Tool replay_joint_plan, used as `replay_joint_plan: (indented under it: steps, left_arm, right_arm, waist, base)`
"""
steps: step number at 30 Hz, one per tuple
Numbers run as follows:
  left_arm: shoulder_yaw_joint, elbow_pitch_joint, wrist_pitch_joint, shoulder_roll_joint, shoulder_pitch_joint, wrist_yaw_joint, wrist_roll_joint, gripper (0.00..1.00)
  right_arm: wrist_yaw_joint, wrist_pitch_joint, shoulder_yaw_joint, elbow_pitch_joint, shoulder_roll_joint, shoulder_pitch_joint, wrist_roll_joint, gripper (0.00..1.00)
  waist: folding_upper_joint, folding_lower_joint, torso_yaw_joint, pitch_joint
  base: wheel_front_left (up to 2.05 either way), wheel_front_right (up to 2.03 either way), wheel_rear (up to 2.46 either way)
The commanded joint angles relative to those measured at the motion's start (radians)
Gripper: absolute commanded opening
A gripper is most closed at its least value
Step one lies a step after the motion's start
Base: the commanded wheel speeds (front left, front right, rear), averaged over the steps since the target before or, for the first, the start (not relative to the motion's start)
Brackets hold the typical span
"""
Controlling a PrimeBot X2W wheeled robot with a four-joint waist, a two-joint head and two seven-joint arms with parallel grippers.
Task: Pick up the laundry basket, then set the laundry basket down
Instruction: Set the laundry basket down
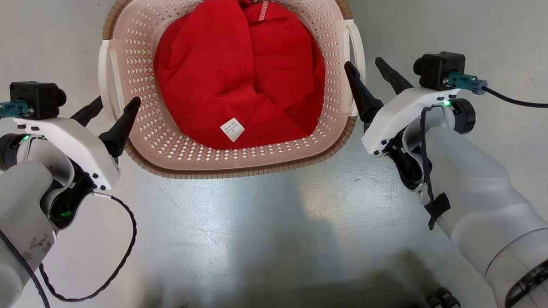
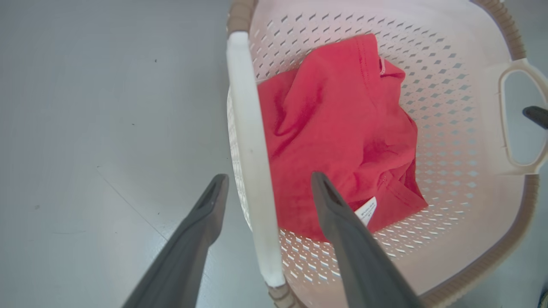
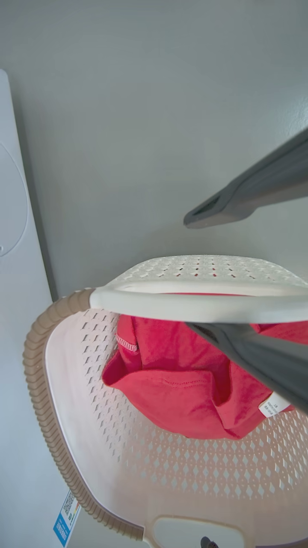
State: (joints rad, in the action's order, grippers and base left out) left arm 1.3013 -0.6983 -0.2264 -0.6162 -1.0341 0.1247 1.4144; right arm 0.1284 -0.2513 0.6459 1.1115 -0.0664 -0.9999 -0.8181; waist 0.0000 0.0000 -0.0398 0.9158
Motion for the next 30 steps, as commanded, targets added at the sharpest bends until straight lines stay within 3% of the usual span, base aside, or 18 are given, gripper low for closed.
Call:
replay_joint_plan:
  steps: [1,30]
  left_arm:
    - [-0.021,0.006,-0.009,-0.042,-0.003,0.006,-0.008,1.0]
    - [-0.021,-0.016,-0.031,-0.042,0.062,0.006,0.001,1.0]
  right_arm:
    - [0.002,-0.01,0.003,-0.011,0.016,0.075,0.013,1.0]
    - [0.002,-0.01,0.033,-0.017,0.016,0.119,-0.012,1.0]
  waist:
    - [0.0,0.0,0.001,-0.002]
    - [0.0,0.0,-0.012,-0.118]
  base:
    - [0.0,0.0,0.0]
    - [0.0,0.0,0.0]
